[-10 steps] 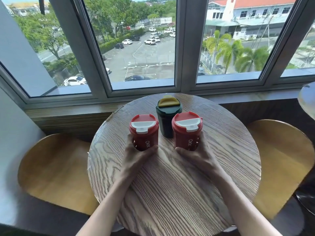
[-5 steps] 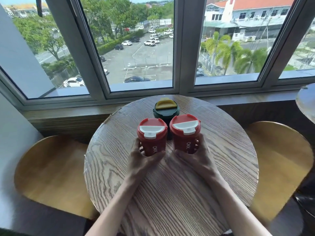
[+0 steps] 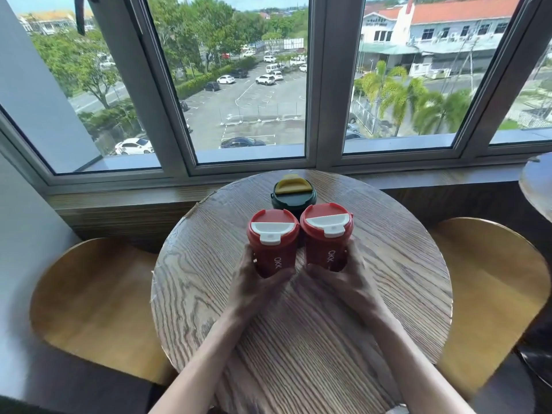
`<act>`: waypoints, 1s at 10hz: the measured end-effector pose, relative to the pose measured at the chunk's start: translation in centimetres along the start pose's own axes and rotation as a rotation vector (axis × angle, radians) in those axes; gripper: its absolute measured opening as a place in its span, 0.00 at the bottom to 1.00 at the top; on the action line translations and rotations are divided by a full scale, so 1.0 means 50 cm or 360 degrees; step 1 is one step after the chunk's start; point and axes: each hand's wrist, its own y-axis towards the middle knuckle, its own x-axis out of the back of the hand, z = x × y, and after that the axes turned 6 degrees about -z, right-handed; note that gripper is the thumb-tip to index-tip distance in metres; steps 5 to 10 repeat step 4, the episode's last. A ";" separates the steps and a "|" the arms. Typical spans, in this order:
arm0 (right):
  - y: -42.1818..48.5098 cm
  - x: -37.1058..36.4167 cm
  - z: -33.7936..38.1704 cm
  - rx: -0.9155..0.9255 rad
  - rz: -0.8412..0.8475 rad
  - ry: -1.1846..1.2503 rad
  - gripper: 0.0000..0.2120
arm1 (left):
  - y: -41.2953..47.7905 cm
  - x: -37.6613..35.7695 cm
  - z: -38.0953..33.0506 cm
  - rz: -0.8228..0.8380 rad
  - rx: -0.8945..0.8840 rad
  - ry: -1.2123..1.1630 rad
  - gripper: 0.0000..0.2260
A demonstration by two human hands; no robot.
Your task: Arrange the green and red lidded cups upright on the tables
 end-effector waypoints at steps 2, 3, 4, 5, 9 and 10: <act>0.017 0.006 -0.034 0.0142 0.0052 -0.0810 0.41 | -0.015 0.014 0.006 0.0101 -0.0191 0.0807 0.39; -0.007 0.016 -0.059 0.0240 0.0041 -0.1293 0.40 | -0.046 0.035 0.014 0.0290 -0.0141 0.1240 0.48; -0.028 0.025 -0.073 0.0247 0.0097 -0.1497 0.38 | -0.073 0.053 0.022 0.0335 -0.0131 0.1331 0.46; -0.028 0.025 -0.073 0.0247 0.0097 -0.1497 0.38 | -0.073 0.053 0.022 0.0335 -0.0131 0.1331 0.46; -0.028 0.025 -0.073 0.0247 0.0097 -0.1497 0.38 | -0.073 0.053 0.022 0.0335 -0.0131 0.1331 0.46; -0.028 0.025 -0.073 0.0247 0.0097 -0.1497 0.38 | -0.073 0.053 0.022 0.0335 -0.0131 0.1331 0.46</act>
